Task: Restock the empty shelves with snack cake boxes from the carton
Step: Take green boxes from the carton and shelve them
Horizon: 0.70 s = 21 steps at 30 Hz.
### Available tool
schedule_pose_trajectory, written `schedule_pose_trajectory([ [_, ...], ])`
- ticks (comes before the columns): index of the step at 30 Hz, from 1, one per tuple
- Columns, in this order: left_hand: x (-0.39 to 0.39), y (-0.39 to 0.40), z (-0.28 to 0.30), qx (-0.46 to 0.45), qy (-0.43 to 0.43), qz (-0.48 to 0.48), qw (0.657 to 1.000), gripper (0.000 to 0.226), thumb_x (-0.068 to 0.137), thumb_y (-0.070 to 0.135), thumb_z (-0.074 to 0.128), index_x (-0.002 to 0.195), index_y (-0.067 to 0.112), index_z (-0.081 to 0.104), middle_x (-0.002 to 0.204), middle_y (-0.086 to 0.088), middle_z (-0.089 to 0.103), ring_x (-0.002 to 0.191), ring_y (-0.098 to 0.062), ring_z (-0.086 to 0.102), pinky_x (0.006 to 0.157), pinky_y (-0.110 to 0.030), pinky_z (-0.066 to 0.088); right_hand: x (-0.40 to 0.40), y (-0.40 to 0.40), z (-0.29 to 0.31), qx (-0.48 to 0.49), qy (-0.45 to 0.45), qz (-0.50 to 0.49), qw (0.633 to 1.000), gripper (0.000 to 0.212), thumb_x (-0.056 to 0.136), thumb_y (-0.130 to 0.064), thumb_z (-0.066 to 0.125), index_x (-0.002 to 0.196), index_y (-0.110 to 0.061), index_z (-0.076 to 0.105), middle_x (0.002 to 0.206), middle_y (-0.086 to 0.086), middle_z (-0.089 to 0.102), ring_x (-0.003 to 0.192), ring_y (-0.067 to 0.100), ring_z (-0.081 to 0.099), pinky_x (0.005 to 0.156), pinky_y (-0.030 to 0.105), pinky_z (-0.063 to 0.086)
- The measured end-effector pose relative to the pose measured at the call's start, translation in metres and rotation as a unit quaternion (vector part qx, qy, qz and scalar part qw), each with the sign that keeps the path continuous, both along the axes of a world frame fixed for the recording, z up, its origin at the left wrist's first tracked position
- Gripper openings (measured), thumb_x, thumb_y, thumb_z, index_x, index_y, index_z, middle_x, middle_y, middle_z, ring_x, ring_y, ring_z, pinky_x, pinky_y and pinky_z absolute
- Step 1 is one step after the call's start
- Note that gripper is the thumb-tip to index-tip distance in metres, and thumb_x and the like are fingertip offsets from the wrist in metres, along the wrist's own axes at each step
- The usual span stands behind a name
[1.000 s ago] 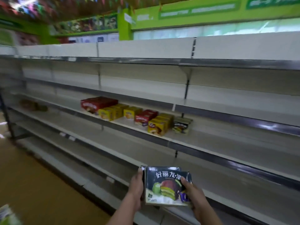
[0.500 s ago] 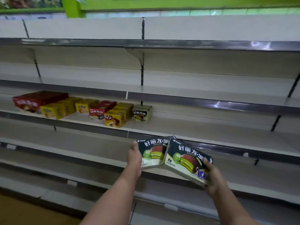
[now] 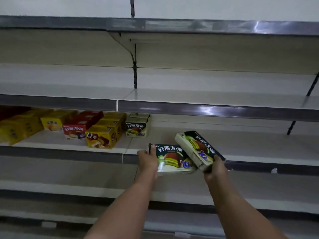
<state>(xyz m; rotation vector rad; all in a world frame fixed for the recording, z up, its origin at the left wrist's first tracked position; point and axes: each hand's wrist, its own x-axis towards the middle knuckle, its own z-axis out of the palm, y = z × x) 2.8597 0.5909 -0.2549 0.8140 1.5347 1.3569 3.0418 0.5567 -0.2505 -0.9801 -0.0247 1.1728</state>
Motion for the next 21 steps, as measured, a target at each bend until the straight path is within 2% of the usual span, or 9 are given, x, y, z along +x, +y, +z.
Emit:
schedule_pose_trajectory([
  [2, -0.007, 0.021, -0.004, -0.008, 0.027, -0.003, 1.0, 0.042, 0.098, 0.038, 0.046, 0.115, 0.0, 0.045, 0.107, -0.017, 0.057, 0.091, -0.031, 0.055, 0.075, -0.036, 0.042, -0.005, 0.016, -0.002, -0.015, 0.004, -0.034, 0.999, 0.012, 0.096, -0.014, 0.05, 0.099, -0.003, 0.05, 0.11, 0.017, 0.06, 0.094, 0.03, 0.062, 0.091, 0.046, 0.051],
  [4, -0.013, 0.039, -0.009, -0.009, 0.037, -0.01, 0.999, 0.043, 0.099, 0.038, 0.042, 0.117, -0.001, 0.045, 0.109, -0.02, 0.057, 0.094, -0.032, 0.055, 0.078, -0.037, 0.044, -0.007, 0.023, -0.002, -0.039, 0.002, -0.061, 0.997, 0.01, 0.096, -0.011, 0.05, 0.088, -0.005, 0.048, 0.107, 0.017, 0.058, 0.091, 0.028, 0.062, 0.091, 0.043, 0.05],
  [6, -0.016, 0.055, -0.013, -0.013, 0.034, -0.012, 0.999, 0.045, 0.099, 0.041, 0.041, 0.117, 0.0, 0.046, 0.113, -0.023, 0.058, 0.1, -0.037, 0.057, 0.086, -0.043, 0.049, -0.002, 0.032, -0.005, -0.066, 0.001, -0.089, 0.994, 0.013, 0.095, -0.013, 0.053, 0.104, -0.003, 0.05, 0.108, 0.015, 0.059, 0.089, 0.025, 0.063, 0.086, 0.039, 0.052],
  [9, -0.014, 0.072, -0.018, -0.028, 0.014, -0.026, 0.999, 0.047, 0.098, 0.047, 0.04, 0.114, 0.004, 0.049, 0.113, -0.021, 0.06, 0.101, -0.04, 0.06, 0.089, -0.052, 0.05, 0.01, 0.04, -0.004, -0.109, -0.035, -0.124, 0.986, 0.046, 0.092, -0.02, 0.062, 0.131, -0.004, 0.043, 0.121, 0.015, 0.059, 0.102, 0.026, 0.063, 0.08, 0.036, 0.052],
  [14, -0.001, 0.083, -0.015, -0.004, 0.005, -0.045, 0.999, 0.04, 0.099, 0.043, 0.041, 0.106, 0.004, 0.049, 0.106, -0.018, 0.062, 0.092, -0.033, 0.059, 0.079, -0.04, 0.05, 0.028, 0.057, -0.002, -0.196, -0.197, -0.119, 0.953, 0.066, 0.084, -0.03, 0.071, 0.133, -0.005, 0.036, 0.127, 0.012, 0.05, 0.114, 0.03, 0.054, 0.096, 0.045, 0.048],
  [16, 0.003, 0.083, -0.01, 0.025, 0.012, -0.046, 0.999, 0.032, 0.099, 0.038, 0.043, 0.103, 0.007, 0.05, 0.106, -0.017, 0.062, 0.092, -0.031, 0.059, 0.076, -0.037, 0.048, 0.036, 0.061, -0.003, -0.3, -0.348, -0.108, 0.882, 0.07, 0.082, -0.034, 0.071, 0.136, -0.004, 0.036, 0.139, 0.017, 0.043, 0.125, 0.035, 0.044, 0.101, 0.049, 0.042],
  [18, 0.006, 0.085, -0.008, 0.054, 0.016, -0.047, 0.997, 0.032, 0.099, 0.036, 0.046, 0.11, 0.007, 0.054, 0.11, -0.013, 0.062, 0.097, -0.029, 0.058, 0.082, -0.035, 0.047, 0.033, 0.058, 0.003, -0.362, -0.508, -0.104, 0.775, 0.061, 0.087, -0.029, 0.063, 0.138, -0.007, 0.037, 0.143, 0.017, 0.038, 0.129, 0.036, 0.037, 0.104, 0.047, 0.035],
  [20, 0.009, 0.087, -0.007, 0.072, 0.021, -0.044, 0.996, 0.036, 0.099, 0.033, 0.047, 0.12, 0.005, 0.054, 0.108, -0.007, 0.059, 0.098, -0.023, 0.054, 0.084, -0.029, 0.041, 0.025, 0.059, 0.01, -0.297, -0.649, -0.091, 0.694, 0.044, 0.091, -0.022, 0.056, 0.133, -0.011, 0.047, 0.135, 0.014, 0.049, 0.122, 0.033, 0.045, 0.097, 0.044, 0.039],
  [21, 0.01, 0.088, -0.006, 0.075, 0.017, -0.04, 0.996, 0.037, 0.099, 0.032, 0.048, 0.122, 0.005, 0.055, 0.106, -0.005, 0.057, 0.098, -0.022, 0.053, 0.084, -0.028, 0.039, 0.017, 0.062, 0.013, -0.237, -0.694, -0.058, 0.677, 0.034, 0.094, -0.022, 0.052, 0.126, -0.012, 0.054, 0.124, 0.012, 0.057, 0.112, 0.031, 0.053, 0.09, 0.04, 0.044],
])
